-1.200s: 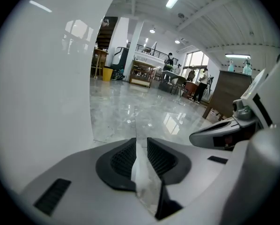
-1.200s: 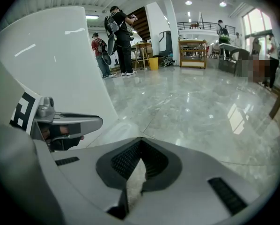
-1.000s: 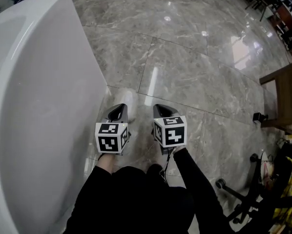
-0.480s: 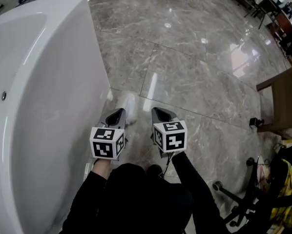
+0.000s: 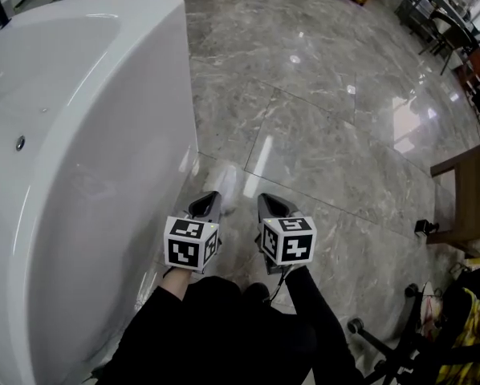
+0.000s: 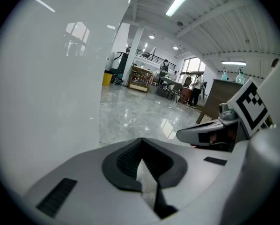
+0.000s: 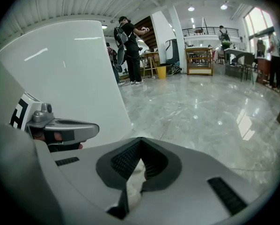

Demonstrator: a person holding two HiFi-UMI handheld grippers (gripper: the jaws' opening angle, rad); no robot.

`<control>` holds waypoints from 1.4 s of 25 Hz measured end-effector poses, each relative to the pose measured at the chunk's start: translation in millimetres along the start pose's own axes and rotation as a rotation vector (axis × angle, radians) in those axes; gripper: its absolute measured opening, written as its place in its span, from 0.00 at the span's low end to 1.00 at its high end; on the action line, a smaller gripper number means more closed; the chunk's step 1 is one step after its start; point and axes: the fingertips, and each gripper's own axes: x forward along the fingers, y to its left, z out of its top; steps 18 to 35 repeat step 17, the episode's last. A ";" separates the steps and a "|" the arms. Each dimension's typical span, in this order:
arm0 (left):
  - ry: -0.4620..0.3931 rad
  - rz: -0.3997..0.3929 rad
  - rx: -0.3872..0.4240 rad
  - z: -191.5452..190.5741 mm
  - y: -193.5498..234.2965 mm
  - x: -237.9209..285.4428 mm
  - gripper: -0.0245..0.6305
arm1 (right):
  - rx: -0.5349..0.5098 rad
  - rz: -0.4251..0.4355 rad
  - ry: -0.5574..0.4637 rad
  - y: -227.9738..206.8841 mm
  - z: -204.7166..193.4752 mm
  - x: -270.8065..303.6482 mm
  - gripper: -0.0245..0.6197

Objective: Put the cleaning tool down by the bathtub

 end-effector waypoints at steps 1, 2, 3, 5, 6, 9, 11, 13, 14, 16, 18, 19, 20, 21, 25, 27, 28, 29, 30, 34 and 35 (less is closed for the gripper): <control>0.000 0.002 -0.004 -0.8 0.7 0.2 0.05 | -0.003 0.003 0.006 0.9 -1.7 0.7 0.04; 0.002 0.003 -0.007 -1.7 1.5 0.1 0.05 | -0.008 0.004 0.010 1.7 -3.3 0.9 0.04; 0.004 0.005 -0.010 -2.2 2.4 -0.3 0.05 | -0.013 0.004 0.013 2.3 -4.2 0.6 0.04; 0.005 0.009 -0.012 -2.3 4.4 -1.8 0.05 | -0.018 0.004 0.012 2.7 -4.3 -0.4 0.04; 0.005 0.011 -0.013 -2.5 5.1 -2.3 0.05 | -0.019 0.004 0.011 2.2 -4.1 -0.8 0.04; 0.005 0.015 -0.014 -3.1 7.1 -2.7 0.05 | -0.017 0.001 0.009 0.2 -3.6 -1.5 0.04; 0.004 0.016 -0.015 -2.7 8.7 -2.8 0.05 | -0.016 -0.001 0.009 0.5 -3.1 -1.4 0.04; 0.005 0.016 -0.015 -2.1 10.3 -2.7 0.05 | -0.018 -0.001 0.009 1.7 -2.3 -0.7 0.04; 0.005 0.016 -0.015 -1.7 10.9 -2.7 0.05 | -0.020 -0.001 0.009 2.2 -2.1 -0.4 0.04; 0.004 0.016 -0.018 -0.8 11.6 -2.7 0.05 | -0.022 -0.001 0.009 2.4 -1.5 -0.5 0.04; 0.003 0.016 -0.021 -0.3 12.0 -2.7 0.05 | -0.023 -0.002 0.008 2.3 -1.2 -0.6 0.04; 0.003 0.016 -0.021 -0.3 12.0 -2.7 0.05 | -0.023 -0.002 0.008 2.3 -1.2 -0.6 0.04; 0.003 0.016 -0.021 -0.3 12.0 -2.7 0.05 | -0.023 -0.002 0.008 2.3 -1.2 -0.6 0.04; 0.003 0.016 -0.021 -0.3 12.0 -2.7 0.05 | -0.023 -0.002 0.008 2.3 -1.2 -0.6 0.04; 0.003 0.016 -0.021 -0.3 12.0 -2.7 0.05 | -0.023 -0.002 0.008 2.3 -1.2 -0.6 0.04; 0.003 0.016 -0.021 -0.3 12.0 -2.7 0.05 | -0.023 -0.002 0.008 2.3 -1.2 -0.6 0.04; 0.003 0.016 -0.021 -0.3 12.0 -2.7 0.05 | -0.023 -0.002 0.008 2.3 -1.2 -0.6 0.04; 0.003 0.016 -0.021 -0.3 12.0 -2.7 0.05 | -0.023 -0.002 0.008 2.3 -1.2 -0.6 0.04; 0.003 0.016 -0.021 -0.3 12.0 -2.7 0.05 | -0.023 -0.002 0.008 2.3 -1.2 -0.6 0.04; 0.003 0.016 -0.021 -0.3 12.0 -2.7 0.05 | -0.023 -0.002 0.008 2.3 -1.2 -0.6 0.04; 0.003 0.016 -0.021 -0.3 12.0 -2.7 0.05 | -0.023 -0.002 0.008 2.3 -1.2 -0.6 0.04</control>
